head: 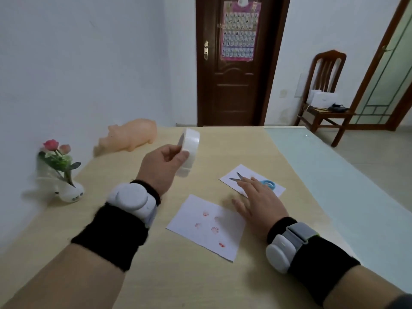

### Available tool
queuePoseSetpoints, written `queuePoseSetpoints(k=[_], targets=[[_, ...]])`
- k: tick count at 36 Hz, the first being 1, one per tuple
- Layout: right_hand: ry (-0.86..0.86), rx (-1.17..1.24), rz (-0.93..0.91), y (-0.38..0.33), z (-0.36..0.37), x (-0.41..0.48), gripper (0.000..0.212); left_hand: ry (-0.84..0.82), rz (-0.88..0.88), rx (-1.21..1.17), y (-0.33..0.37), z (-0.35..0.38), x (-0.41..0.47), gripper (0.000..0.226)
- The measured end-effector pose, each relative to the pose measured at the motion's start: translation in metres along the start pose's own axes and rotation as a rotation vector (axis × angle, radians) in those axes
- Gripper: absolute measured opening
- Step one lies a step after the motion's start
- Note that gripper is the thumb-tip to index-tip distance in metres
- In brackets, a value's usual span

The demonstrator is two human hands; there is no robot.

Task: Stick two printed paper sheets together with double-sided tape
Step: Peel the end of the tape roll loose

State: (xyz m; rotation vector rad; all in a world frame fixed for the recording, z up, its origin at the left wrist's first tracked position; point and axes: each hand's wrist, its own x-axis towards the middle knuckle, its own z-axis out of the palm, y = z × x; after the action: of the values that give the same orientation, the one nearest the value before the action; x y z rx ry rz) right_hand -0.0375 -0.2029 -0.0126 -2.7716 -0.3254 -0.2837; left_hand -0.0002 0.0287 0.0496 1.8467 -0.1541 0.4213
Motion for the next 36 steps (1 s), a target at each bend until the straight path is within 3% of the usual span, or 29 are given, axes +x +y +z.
queuePoseSetpoints(k=[3,5,8,14,18,24,29,36], targets=[[0.031,0.045,-0.005,-0.005,-0.006,-0.003,0.084,-0.018,-0.184,-0.396,0.005,-0.002,-0.011,0.010],[0.039,0.071,-0.007,-0.011,-0.012,-0.005,0.068,-0.038,-0.284,-0.610,0.009,0.001,-0.019,0.010],[0.076,0.166,-0.024,-0.022,-0.018,-0.004,0.045,-0.049,-0.339,-0.706,0.010,0.007,-0.030,0.012],[0.153,0.372,-0.073,-0.047,-0.023,0.000,0.043,-0.095,-0.371,-0.748,0.009,0.021,-0.043,0.013],[0.117,0.491,-0.063,-0.056,-0.020,0.000,0.040,-0.139,-0.364,-0.725,0.007,0.025,-0.047,0.031],[0.064,0.685,-0.037,-0.052,-0.014,-0.003,0.013,-0.179,-0.315,-0.660,0.005,0.029,-0.053,0.037],[0.027,0.935,0.006,-0.047,-0.016,-0.003,0.010,-0.286,-0.101,-0.141,-0.011,0.026,-0.057,0.035],[0.013,1.032,0.039,-0.043,-0.009,-0.003,0.013,-0.342,0.027,0.026,-0.022,0.029,-0.059,0.040]])
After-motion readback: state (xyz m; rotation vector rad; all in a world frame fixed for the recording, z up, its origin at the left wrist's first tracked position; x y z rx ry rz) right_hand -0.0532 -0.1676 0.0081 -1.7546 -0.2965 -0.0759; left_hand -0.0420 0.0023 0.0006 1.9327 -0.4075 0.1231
